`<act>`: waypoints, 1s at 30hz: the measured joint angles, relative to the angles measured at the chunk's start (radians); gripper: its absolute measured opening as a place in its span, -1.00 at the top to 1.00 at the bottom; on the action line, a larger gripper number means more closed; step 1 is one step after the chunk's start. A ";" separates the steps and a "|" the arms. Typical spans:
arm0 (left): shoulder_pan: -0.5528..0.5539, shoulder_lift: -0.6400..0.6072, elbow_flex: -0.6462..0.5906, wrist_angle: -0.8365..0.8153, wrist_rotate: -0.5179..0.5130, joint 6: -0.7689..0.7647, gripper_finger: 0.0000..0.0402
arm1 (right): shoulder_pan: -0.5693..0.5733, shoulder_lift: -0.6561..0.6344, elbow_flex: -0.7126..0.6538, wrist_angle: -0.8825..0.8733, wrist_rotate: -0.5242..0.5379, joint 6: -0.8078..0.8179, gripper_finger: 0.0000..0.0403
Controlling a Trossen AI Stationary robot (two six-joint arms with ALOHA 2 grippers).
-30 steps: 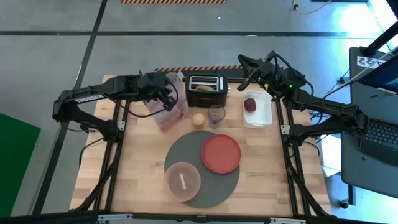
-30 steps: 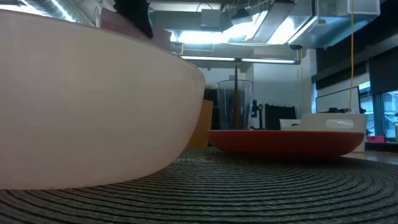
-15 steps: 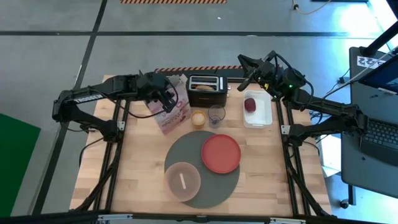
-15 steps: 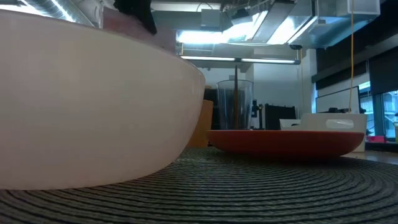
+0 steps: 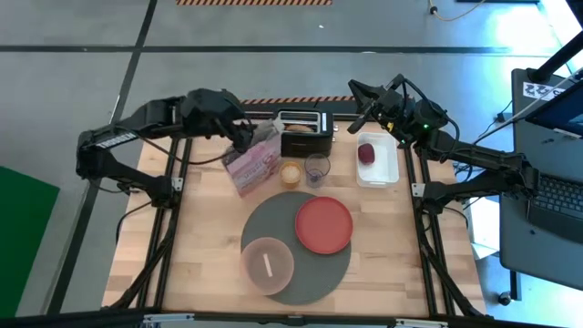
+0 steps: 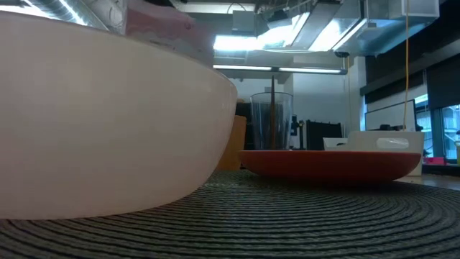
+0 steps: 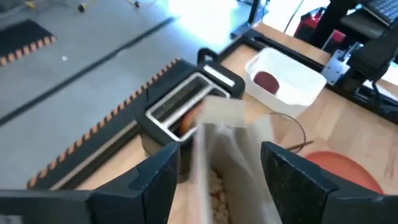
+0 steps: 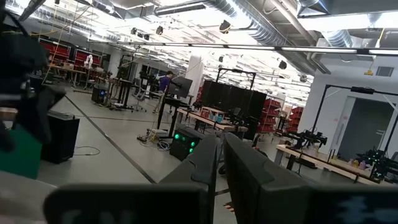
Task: Arrange a breakfast setting
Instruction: Pour the cereal from the cereal box into the light pink bowl
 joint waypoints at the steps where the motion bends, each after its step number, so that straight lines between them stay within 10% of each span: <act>1: 0.000 0.000 0.024 -0.026 -0.009 0.004 -0.11 | 0.000 0.000 0.000 0.000 0.000 0.000 0.83; 12: -0.012 -0.038 0.122 -0.637 -0.011 -0.341 -0.04 | 0.000 0.000 0.000 -0.002 0.000 0.000 0.83; 20: -0.138 -0.247 -0.108 -0.600 -0.125 -0.564 0.16 | 0.000 0.000 0.000 -0.045 -0.004 0.000 0.83; 30: -0.376 -0.497 -0.664 -0.062 -0.091 -0.712 0.25 | 0.000 0.020 0.000 -0.054 -0.026 0.000 0.83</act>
